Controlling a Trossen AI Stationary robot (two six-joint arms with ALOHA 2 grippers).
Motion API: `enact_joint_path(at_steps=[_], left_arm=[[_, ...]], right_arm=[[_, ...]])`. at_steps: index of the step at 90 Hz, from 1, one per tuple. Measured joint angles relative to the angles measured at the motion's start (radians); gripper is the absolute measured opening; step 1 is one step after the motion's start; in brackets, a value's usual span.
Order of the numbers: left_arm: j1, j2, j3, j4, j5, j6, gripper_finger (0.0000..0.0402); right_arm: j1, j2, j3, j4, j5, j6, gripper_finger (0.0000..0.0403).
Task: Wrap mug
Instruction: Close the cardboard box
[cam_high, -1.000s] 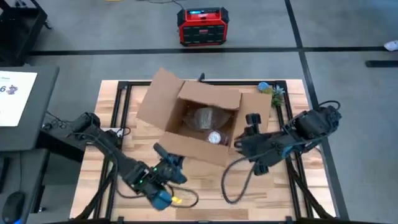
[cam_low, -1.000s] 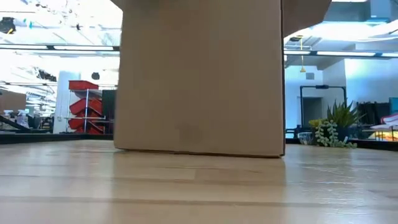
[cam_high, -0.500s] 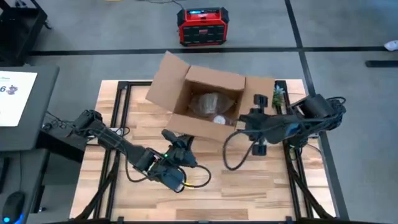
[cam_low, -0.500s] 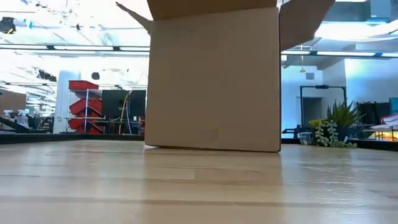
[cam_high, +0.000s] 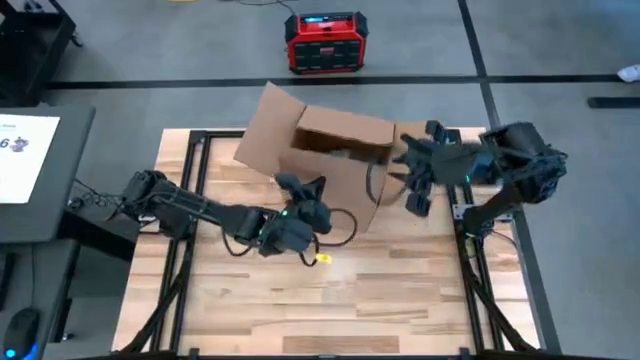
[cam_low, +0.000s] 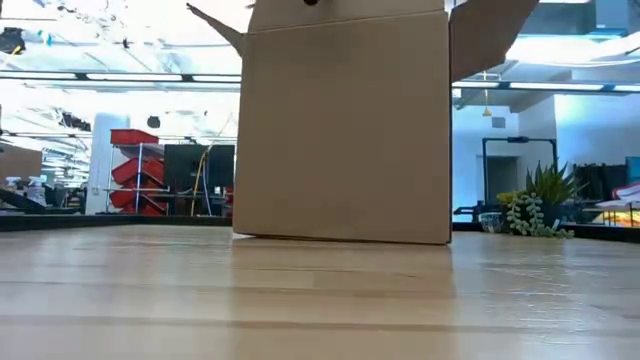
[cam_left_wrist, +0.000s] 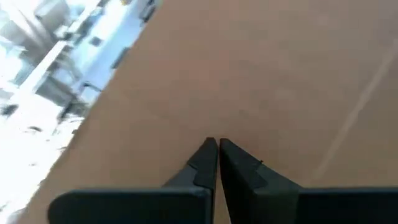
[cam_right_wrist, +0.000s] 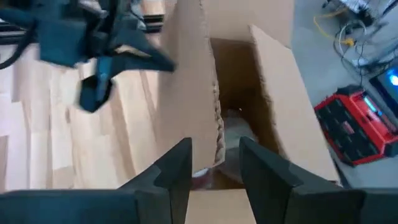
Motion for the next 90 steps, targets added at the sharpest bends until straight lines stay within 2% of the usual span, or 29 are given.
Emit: enact_joint_path(at_steps=[14,25,35,56,74,90], left_arm=[[0.034,-0.001,0.000,-0.119,0.167,-0.190,0.0000],[0.064,-0.007,0.005,-0.217,0.241,-0.329,0.0000],[0.077,-0.009,0.005,-0.265,0.246,-0.379,0.0000],[0.069,-0.005,0.016,-0.259,0.247,-0.346,0.0000],[0.052,-0.001,0.045,-0.278,0.254,-0.339,0.0000],[0.047,0.001,0.061,-0.280,0.270,-0.339,0.0000]], right_arm=[[-0.170,0.010,0.000,0.000,-0.084,-0.102,0.0118],[-0.309,0.022,-0.010,0.013,-0.187,-0.195,0.0118],[-0.403,0.027,-0.079,0.121,-0.225,-0.246,0.0118],[-0.555,0.026,-0.301,0.370,-0.294,-0.268,0.0118],[-0.603,0.026,-0.513,0.542,-0.491,-0.265,0.0118],[-0.572,0.026,-0.644,0.717,-0.503,-0.239,0.0118]])
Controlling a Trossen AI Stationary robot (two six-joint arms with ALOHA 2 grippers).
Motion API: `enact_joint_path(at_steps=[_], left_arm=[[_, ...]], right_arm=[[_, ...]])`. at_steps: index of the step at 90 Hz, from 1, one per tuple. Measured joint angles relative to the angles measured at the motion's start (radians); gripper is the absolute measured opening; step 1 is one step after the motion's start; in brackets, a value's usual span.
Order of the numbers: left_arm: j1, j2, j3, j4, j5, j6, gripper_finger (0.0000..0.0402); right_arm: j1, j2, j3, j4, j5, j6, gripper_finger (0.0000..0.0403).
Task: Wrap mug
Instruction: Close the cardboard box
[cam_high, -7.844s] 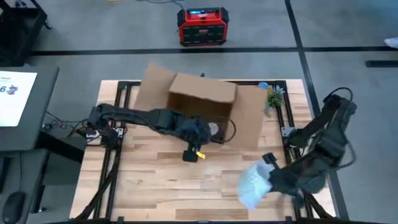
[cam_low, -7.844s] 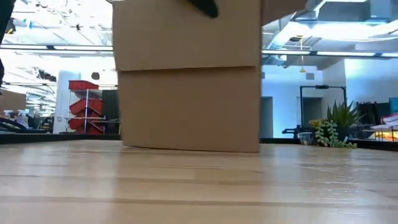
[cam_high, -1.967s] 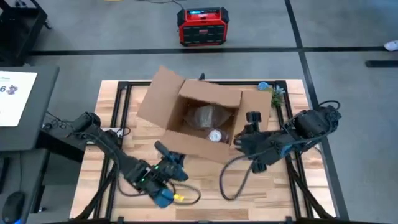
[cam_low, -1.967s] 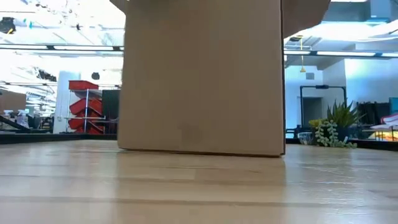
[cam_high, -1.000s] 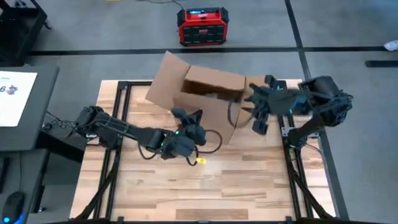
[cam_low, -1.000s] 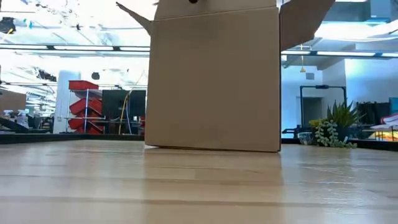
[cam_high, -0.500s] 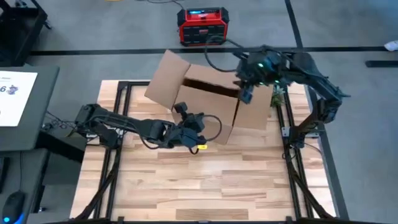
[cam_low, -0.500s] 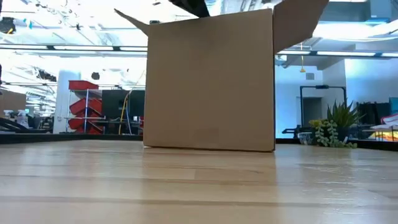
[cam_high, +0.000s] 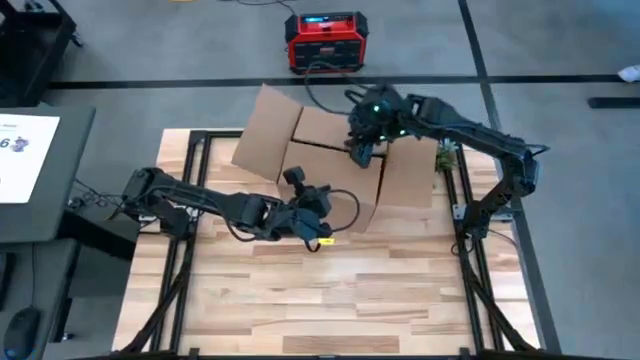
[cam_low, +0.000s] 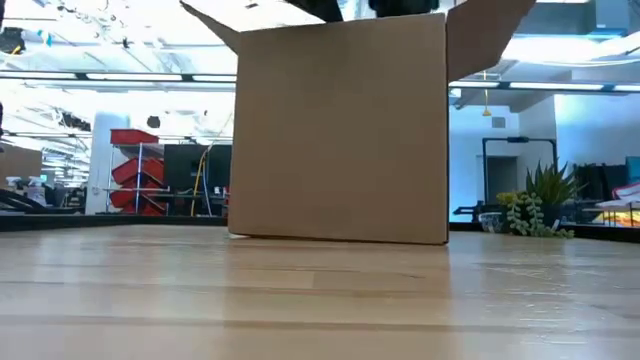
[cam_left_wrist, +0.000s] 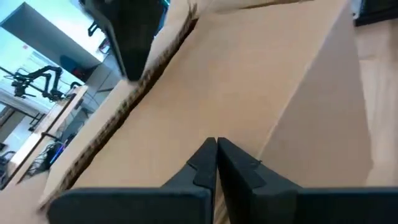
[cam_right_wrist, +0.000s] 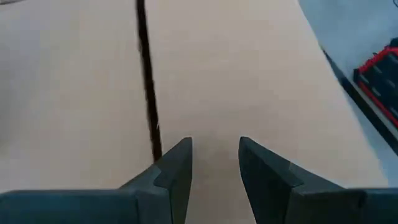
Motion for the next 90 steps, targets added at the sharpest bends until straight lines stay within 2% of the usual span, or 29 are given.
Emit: enact_joint_path(at_steps=[16,24,30,40,51,56,59,69,78,85,90], left_arm=[[-0.057,0.003,0.074,-0.027,0.011,0.025,0.0000],[-0.105,-0.005,0.162,-0.109,0.005,0.009,0.0000],[-0.152,-0.010,0.241,-0.229,0.001,-0.041,0.0000],[-0.240,-0.015,0.349,-0.509,0.027,-0.254,0.0000],[-0.318,-0.023,0.375,-0.916,0.135,-0.693,0.0000],[-0.351,-0.023,0.342,-1.069,0.163,-0.916,0.0000],[-0.369,-0.025,0.298,-1.064,0.176,-0.989,0.0000],[-0.419,-0.066,0.109,-0.966,0.208,-1.027,0.0000],[-0.418,-0.080,-0.043,-1.074,0.173,-1.216,0.0000],[-0.408,-0.098,-0.203,-1.025,0.146,-1.269,0.0000],[-0.399,-0.120,-0.290,-1.055,0.118,-1.334,0.0000]], right_arm=[[0.020,0.000,-0.082,0.091,0.007,0.014,0.0118],[0.024,0.000,-0.107,0.097,0.007,0.015,0.0118],[0.029,0.000,-0.110,0.092,0.007,0.018,0.0118],[0.038,-0.002,-0.109,0.096,0.006,0.015,0.0118],[0.050,-0.010,-0.109,0.101,0.006,0.010,0.0118],[0.055,-0.015,-0.109,0.101,0.006,0.009,0.0118],[0.058,-0.017,-0.109,0.099,0.006,0.006,0.0118],[0.070,-0.020,-0.109,0.097,0.006,-0.002,0.0118],[0.083,-0.024,-0.109,0.078,0.006,-0.006,0.0118],[0.092,-0.024,-0.108,0.054,0.004,-0.017,0.0118],[0.095,-0.024,-0.109,0.044,0.004,-0.024,0.0118]])
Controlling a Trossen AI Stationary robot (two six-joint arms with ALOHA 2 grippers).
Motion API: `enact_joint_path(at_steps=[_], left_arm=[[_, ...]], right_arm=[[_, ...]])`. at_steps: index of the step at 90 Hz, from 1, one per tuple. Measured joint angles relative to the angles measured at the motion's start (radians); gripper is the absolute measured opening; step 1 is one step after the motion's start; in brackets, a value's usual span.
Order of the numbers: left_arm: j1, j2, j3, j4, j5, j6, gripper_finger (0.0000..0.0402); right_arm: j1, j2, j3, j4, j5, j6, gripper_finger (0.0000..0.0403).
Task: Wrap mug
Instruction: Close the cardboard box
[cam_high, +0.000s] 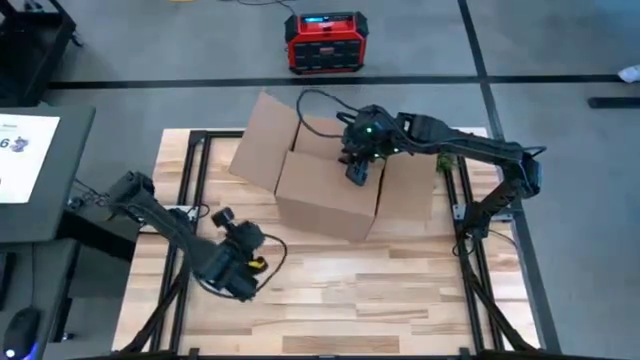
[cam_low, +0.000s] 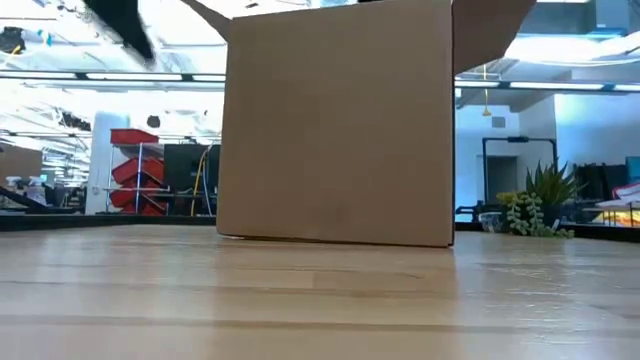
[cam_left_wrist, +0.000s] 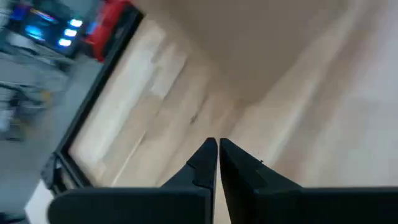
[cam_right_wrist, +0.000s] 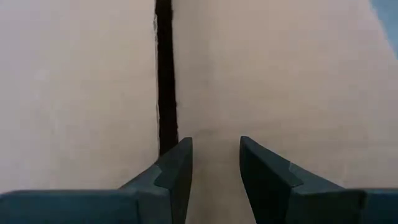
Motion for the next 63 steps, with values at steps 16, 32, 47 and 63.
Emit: enact_joint_path(at_steps=[16,32,47,63], left_arm=[[0.075,-0.032,-0.215,0.002,-0.202,-0.172,0.0000],[0.166,-0.030,-0.209,0.000,-0.469,-0.195,0.0000],[0.202,-0.028,-0.040,0.002,-0.667,-0.021,0.0000],[0.185,-0.030,0.153,0.075,-0.715,0.262,0.0000]], right_arm=[[0.021,0.000,0.000,-0.015,-0.003,-0.014,0.0118],[0.058,0.000,0.000,-0.026,-0.006,-0.023,0.0118],[0.095,0.000,0.000,-0.038,-0.006,-0.022,0.0118],[0.132,0.000,0.000,-0.046,-0.006,-0.022,0.0118]])
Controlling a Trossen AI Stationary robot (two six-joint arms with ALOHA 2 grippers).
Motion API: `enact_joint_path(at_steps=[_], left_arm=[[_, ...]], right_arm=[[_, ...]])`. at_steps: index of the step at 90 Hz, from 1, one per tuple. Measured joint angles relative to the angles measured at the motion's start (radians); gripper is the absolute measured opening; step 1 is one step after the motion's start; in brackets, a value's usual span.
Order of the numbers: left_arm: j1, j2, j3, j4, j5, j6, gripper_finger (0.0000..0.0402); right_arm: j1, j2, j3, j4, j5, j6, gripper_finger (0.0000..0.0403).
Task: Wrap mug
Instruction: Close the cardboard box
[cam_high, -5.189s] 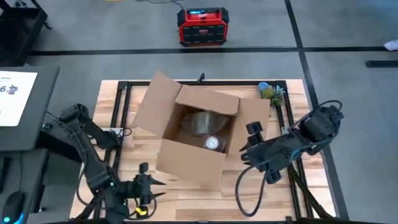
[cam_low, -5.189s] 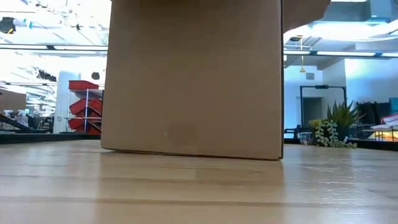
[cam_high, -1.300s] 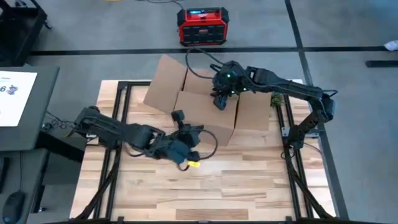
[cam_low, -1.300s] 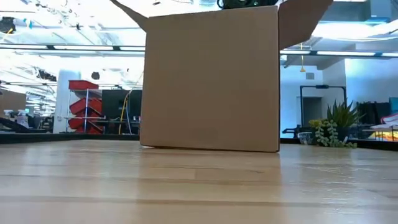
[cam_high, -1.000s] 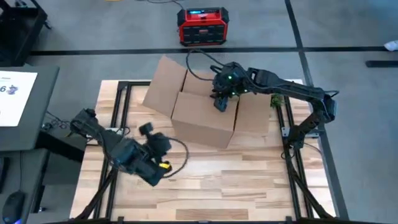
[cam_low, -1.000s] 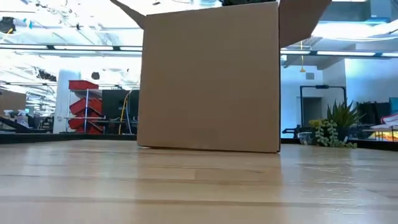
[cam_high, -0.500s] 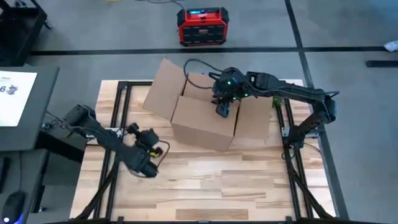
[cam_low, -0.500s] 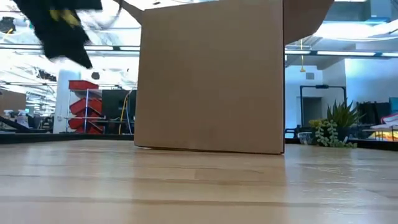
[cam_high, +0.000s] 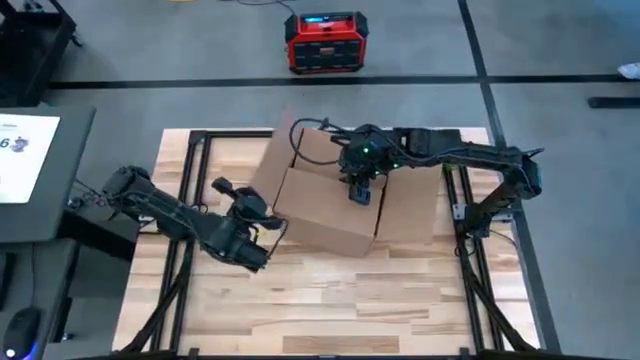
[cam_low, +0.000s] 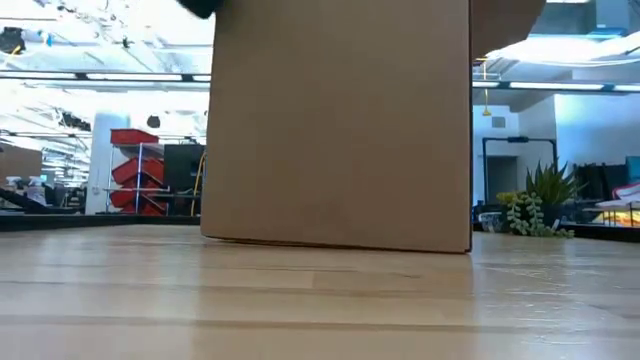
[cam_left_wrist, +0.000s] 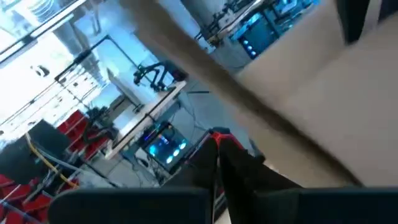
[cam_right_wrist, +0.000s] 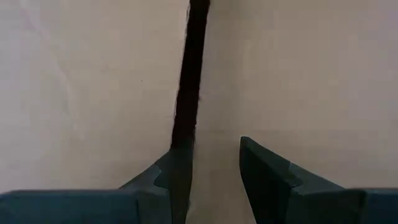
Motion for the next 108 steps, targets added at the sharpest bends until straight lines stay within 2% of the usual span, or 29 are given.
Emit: enact_joint_path(at_steps=[14,28,40,51,59,68,74,91,99,108], left_arm=[[-0.030,-0.001,0.051,0.233,0.030,0.353,0.0000],[-0.021,0.012,0.029,0.551,0.236,0.686,0.0000],[-0.014,0.026,0.032,0.697,0.400,0.870,0.0000],[-0.006,0.028,0.032,0.720,0.442,0.869,0.0000],[-0.003,0.026,0.032,0.716,0.459,0.860,0.0000],[-0.001,0.027,0.032,0.715,0.460,0.859,0.0000],[-0.001,0.027,0.031,0.713,0.461,0.849,0.0000],[-0.001,0.028,0.030,0.717,0.464,0.838,0.0000],[-0.001,0.029,0.029,0.732,0.467,0.839,0.0000],[0.000,0.029,0.029,0.754,0.469,0.850,0.0000]], right_arm=[[0.029,0.000,0.000,0.006,0.000,-0.009,0.0118],[0.060,-0.001,0.000,0.018,0.004,-0.041,0.0118],[0.090,-0.033,0.000,0.019,0.008,-0.036,0.0118],[0.128,-0.098,0.000,0.018,0.019,-0.018,0.0118],[0.170,-0.172,0.000,0.015,0.069,-0.002,0.0118],[0.230,-0.277,0.001,-0.004,0.151,0.020,0.0118],[0.280,-0.352,0.001,-0.038,0.240,0.082,0.0118],[0.373,-0.528,0.003,-0.336,0.524,0.454,0.0118],[0.376,-0.559,0.003,-0.545,0.564,0.661,0.0118],[0.367,-0.554,-0.003,-0.731,0.545,0.862,0.0118]])
